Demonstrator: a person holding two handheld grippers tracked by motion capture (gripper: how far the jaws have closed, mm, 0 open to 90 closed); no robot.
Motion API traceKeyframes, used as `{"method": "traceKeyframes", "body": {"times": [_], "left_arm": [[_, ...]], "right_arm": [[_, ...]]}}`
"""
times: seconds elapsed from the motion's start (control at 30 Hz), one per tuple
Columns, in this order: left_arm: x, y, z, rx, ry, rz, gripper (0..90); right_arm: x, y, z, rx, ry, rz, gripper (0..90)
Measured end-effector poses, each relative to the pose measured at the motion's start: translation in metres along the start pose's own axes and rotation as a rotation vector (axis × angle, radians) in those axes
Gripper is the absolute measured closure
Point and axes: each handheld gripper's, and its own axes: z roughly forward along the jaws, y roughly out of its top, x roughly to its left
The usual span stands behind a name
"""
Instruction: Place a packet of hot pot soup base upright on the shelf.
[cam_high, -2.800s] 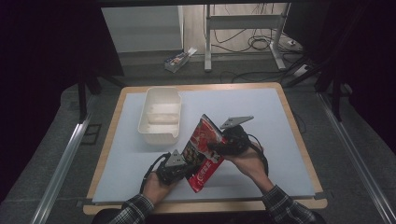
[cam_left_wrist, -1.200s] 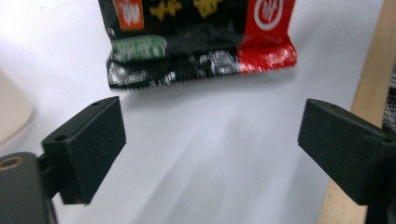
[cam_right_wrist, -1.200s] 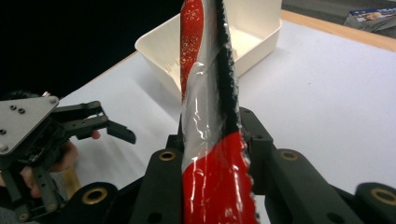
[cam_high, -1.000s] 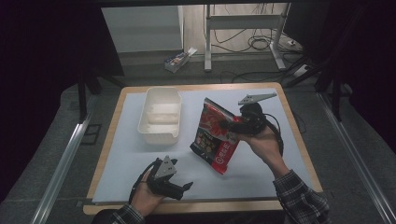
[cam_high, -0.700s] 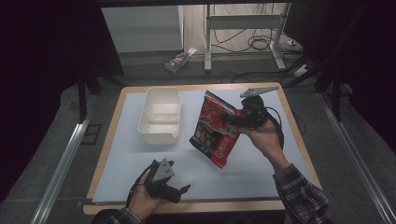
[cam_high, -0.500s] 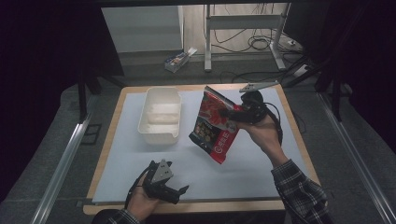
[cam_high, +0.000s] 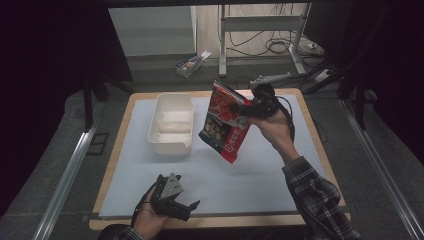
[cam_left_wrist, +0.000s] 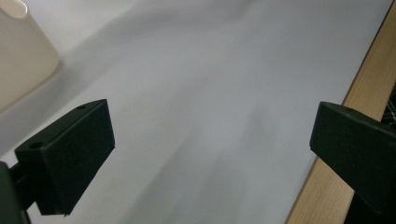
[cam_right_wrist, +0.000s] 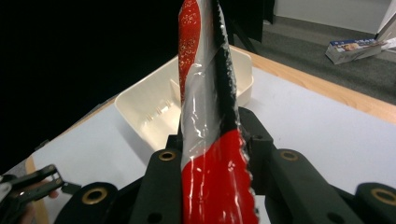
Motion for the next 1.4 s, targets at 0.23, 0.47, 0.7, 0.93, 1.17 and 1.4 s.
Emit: {"method": "traceKeyframes", "body": {"times": [0.23, 0.47, 0.7, 0.93, 1.17, 1.4], "left_arm": [[-0.001, -0.003, -0.003, 0.005, 0.000, 0.000, 0.0], [-0.001, -0.005, -0.005, 0.007, 0.001, 0.001, 0.0], [-0.001, -0.009, -0.008, 0.013, 0.009, -0.007, 0.0], [0.001, -0.010, -0.006, 0.032, 0.004, -0.014, 0.1], [0.003, -0.011, -0.005, 0.043, -0.018, -0.032, 0.2], [0.003, -0.011, -0.004, 0.048, -0.027, -0.034, 0.2]], "right_arm": [[-0.002, 0.016, 0.012, -0.013, 0.003, -0.005, 73.4], [-0.004, 0.031, 0.029, -0.030, 0.011, -0.016, 73.4], [-0.008, 0.044, 0.048, -0.037, 0.019, -0.021, 73.4], [-0.005, 0.059, 0.067, -0.046, 0.029, -0.030, 73.5], [0.005, 0.076, 0.088, -0.053, 0.057, -0.064, 73.5], [0.014, 0.082, 0.110, -0.043, 0.076, -0.069, 73.5]]}}
